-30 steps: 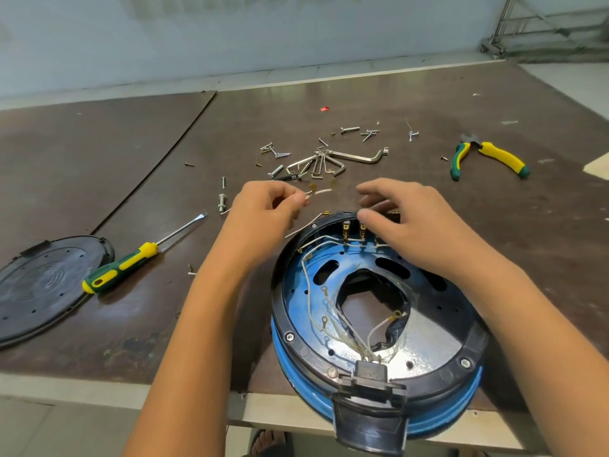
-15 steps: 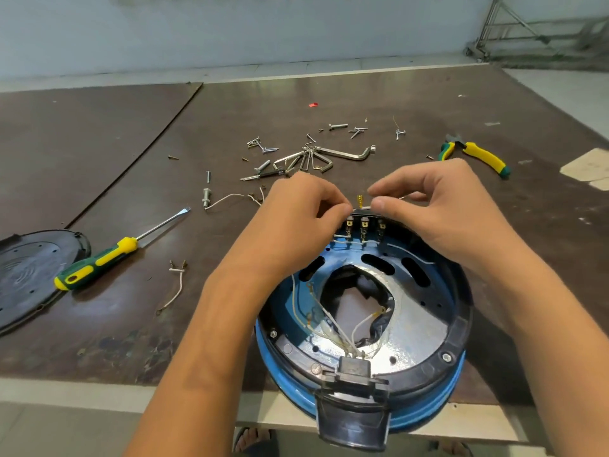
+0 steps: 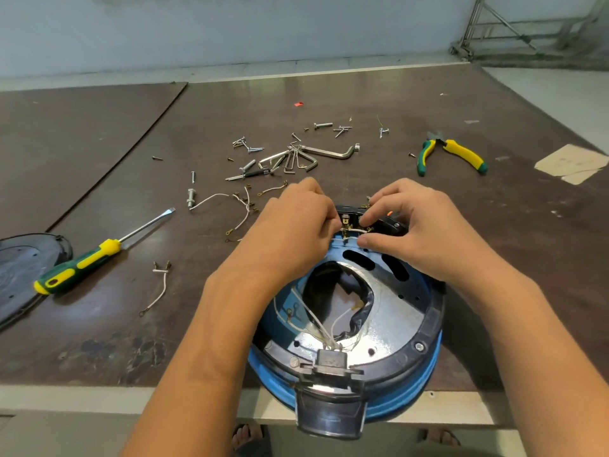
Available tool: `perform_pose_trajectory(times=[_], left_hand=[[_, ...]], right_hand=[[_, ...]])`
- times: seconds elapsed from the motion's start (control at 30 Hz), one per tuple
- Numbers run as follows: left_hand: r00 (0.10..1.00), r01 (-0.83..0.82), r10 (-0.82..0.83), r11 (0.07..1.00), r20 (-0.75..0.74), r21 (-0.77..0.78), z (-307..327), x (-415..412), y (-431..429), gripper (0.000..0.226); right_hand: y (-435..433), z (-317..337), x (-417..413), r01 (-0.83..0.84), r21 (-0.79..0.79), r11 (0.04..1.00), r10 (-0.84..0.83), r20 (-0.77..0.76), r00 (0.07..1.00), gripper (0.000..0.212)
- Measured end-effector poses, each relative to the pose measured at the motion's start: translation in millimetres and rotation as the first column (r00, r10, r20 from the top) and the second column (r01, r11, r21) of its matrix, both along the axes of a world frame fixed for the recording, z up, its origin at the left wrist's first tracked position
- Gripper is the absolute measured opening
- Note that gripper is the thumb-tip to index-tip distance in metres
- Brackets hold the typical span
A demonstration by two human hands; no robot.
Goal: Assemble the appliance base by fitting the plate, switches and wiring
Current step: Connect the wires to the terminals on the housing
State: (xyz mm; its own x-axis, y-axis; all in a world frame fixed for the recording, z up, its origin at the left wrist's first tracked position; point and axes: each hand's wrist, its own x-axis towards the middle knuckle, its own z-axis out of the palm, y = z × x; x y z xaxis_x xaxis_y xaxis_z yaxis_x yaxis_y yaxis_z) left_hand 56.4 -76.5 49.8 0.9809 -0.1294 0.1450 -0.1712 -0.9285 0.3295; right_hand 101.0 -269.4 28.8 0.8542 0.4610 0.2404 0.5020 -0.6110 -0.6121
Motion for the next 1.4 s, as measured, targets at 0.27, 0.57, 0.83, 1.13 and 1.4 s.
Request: perform_pose_trajectory(times=[0.27,0.57,0.83,1.13,1.4], left_hand=[[0.999,-0.02,0.019,0.999,0.028,0.049,-11.8,4.5,-0.3,0.022],[1.0,-0.031,0.031,1.0,0.001,-0.001,-14.5,5.3,1.4,0.02],[0.999,-0.034,0.034,0.999,-0.007,-0.008,-15.9,6.5,2.7,0.021],[0.999,-0.039,0.039,0.999,0.003,-0.012,-19.1,7.6,3.5,0.02],[1.0,-0.024,0.025,0.999,0.014,-0.03,-18.9,7.6,4.1,0.019]], right_hand=[[4.2,2.6,-1.7,-0.023,-0.051,0.998,0.024,0.008,1.0,0.009],[7.1,5.1,-3.4,-0.031,-0.112,0.993,0.029,-0.018,0.999,0.012],[9.6,5.0,-3.3,-0.069,-0.146,0.987,0.065,-0.027,0.997,0.018],[10.4,6.6,-2.1,-0.08,-0.188,0.979,0.074,-0.039,0.996,0.016],[9.7,6.4,-2.5,-0.081,-0.169,0.982,0.078,-0.023,0.997,0.02]])
